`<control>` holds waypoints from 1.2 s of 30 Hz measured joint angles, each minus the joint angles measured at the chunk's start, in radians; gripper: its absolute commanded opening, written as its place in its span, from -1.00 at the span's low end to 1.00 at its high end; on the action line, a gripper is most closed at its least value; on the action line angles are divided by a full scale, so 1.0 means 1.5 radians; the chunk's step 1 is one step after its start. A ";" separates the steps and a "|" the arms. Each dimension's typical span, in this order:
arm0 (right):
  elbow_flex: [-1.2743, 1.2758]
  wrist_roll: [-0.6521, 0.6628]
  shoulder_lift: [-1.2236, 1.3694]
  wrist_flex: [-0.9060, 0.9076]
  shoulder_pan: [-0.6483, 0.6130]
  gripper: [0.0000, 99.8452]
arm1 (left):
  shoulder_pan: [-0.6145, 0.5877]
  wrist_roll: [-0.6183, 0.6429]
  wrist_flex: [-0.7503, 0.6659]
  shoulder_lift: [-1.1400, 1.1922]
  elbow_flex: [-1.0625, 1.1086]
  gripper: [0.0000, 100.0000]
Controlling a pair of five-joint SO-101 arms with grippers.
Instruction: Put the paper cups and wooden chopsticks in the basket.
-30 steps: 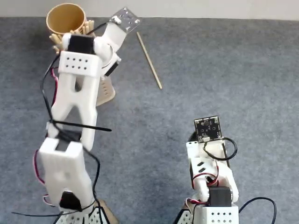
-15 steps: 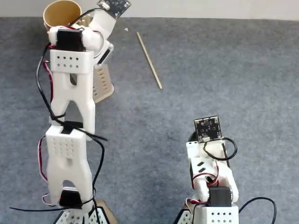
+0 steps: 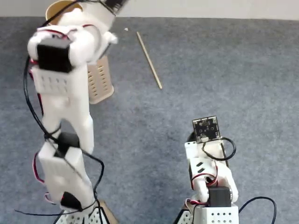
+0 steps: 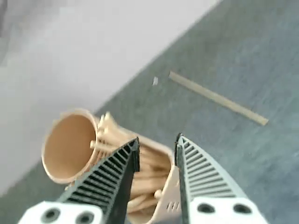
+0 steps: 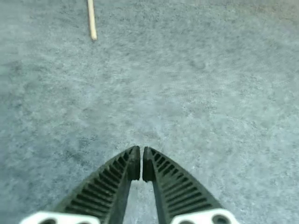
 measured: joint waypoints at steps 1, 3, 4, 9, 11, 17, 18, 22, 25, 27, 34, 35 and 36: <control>0.000 0.000 0.000 -0.006 0.001 -0.94 | 0.019 0.012 0.000 -0.014 0.000 -0.69; 0.000 0.000 0.000 -0.021 0.000 -0.94 | 0.052 0.039 0.000 -0.034 0.000 -0.69; 0.000 0.000 0.000 -0.025 0.000 -0.94 | 0.066 0.052 0.000 -0.039 0.000 -0.69; 0.000 0.000 0.000 -0.027 0.000 -0.94 | 0.109 0.165 0.000 0.004 0.000 -0.69; 0.000 0.000 0.000 -0.027 0.000 -0.94 | 0.114 0.224 -0.014 0.062 0.000 -0.69; 0.000 0.000 0.000 -0.027 0.000 -0.94 | 0.109 0.398 -0.124 0.293 0.000 -0.68; 0.000 0.000 0.000 -0.027 0.000 -0.94 | 0.109 0.418 -0.154 0.330 0.000 -0.68; 0.000 0.000 0.000 -0.027 0.000 -0.94 | 0.110 0.475 -0.251 0.451 0.000 -0.68; 0.000 0.000 0.000 -0.027 0.000 -0.94 | 0.111 0.489 -0.280 0.496 0.001 -0.68; 0.000 0.000 0.000 -0.027 0.000 -0.94 | 0.111 0.491 -0.291 0.519 0.001 -0.68; 0.000 0.000 0.000 -0.027 0.000 -0.94 | 0.111 0.491 -0.318 0.588 0.001 -0.65; 0.000 0.000 0.000 -0.027 0.000 -0.94 | 0.111 0.491 -0.320 0.597 0.001 -0.61; 0.000 0.000 0.000 -0.027 0.000 -0.94 | 0.111 0.491 -0.324 0.605 0.001 -0.56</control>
